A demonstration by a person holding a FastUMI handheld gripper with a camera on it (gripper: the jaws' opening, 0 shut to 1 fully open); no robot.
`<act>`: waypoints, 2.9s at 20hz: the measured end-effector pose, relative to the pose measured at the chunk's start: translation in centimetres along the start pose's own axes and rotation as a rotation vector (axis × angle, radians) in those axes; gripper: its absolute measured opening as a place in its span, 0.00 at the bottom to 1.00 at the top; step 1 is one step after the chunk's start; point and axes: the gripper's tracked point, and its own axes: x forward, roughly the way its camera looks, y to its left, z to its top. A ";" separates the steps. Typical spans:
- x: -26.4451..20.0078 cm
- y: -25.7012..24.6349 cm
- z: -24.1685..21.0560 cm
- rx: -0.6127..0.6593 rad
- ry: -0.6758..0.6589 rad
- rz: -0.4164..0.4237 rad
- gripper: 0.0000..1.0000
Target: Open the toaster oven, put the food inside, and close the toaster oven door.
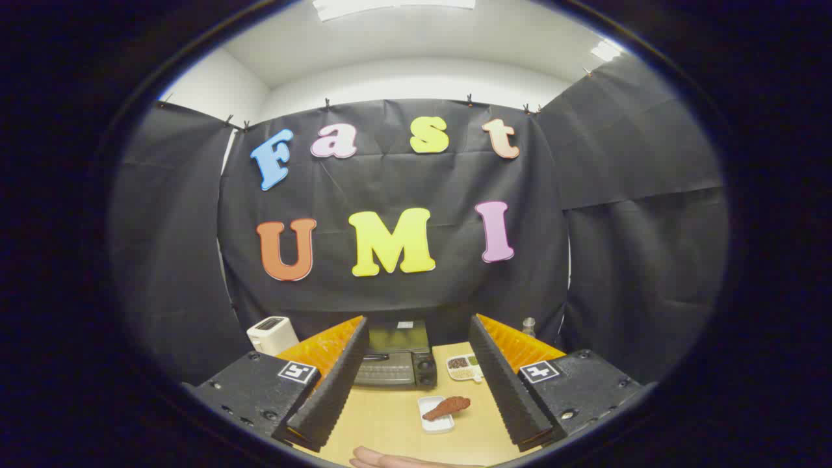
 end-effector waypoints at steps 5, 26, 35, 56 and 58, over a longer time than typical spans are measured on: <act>-0.5 0.0 0.7 -0.007 -0.024 0.018 0.98; 11.0 3.0 -2.6 -0.055 -0.063 0.054 0.98; 24.0 8.9 -12.7 -0.104 0.078 0.090 0.99; 31.2 15.5 -24.4 -0.105 0.446 0.077 0.98; 31.5 15.5 -24.5 -0.105 0.453 0.075 0.99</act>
